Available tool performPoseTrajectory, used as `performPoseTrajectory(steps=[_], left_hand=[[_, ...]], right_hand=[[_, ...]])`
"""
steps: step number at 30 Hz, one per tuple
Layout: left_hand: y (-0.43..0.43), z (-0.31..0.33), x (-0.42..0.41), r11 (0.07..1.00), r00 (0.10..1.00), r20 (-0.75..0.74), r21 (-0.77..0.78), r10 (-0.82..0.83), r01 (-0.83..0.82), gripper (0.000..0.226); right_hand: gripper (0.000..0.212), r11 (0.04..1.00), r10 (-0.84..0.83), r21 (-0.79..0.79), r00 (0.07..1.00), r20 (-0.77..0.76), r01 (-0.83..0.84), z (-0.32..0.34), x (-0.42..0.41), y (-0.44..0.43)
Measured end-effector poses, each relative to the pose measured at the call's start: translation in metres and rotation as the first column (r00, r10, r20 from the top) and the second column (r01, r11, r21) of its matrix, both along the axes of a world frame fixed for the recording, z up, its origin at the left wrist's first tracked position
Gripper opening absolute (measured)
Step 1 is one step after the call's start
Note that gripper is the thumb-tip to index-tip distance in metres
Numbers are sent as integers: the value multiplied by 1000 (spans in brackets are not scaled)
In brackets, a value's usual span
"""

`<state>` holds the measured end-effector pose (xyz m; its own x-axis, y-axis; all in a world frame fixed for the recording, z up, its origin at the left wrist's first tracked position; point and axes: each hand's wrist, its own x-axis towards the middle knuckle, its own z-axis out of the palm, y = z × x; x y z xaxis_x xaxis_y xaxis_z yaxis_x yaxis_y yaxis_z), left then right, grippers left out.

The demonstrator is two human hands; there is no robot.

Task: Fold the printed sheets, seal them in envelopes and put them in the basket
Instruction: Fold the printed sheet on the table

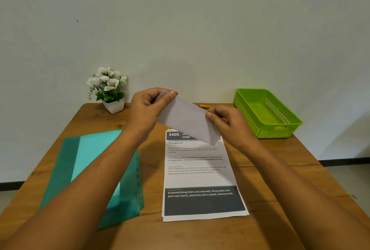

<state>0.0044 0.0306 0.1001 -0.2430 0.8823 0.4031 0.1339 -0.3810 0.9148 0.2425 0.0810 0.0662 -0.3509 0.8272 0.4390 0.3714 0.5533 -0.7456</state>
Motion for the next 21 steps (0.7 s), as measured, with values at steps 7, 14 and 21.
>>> performPoseTrajectory(steps=[7,14,21], left_hand=[[1,-35,-2,990,990,74,-91,118,-111,9],[-6,-104,4,943,923,-367,-248,119,-220,36],[-21,-141,23,956,459,-863,-281,-212,-85,54]], right_hand=[[15,987,-55,-153,996,-70,43,-24,29,11],[23,907,-274,-362,955,-114,217,-61,40,19],[20,878,-277,-322,924,265,355,-94,46,30]])
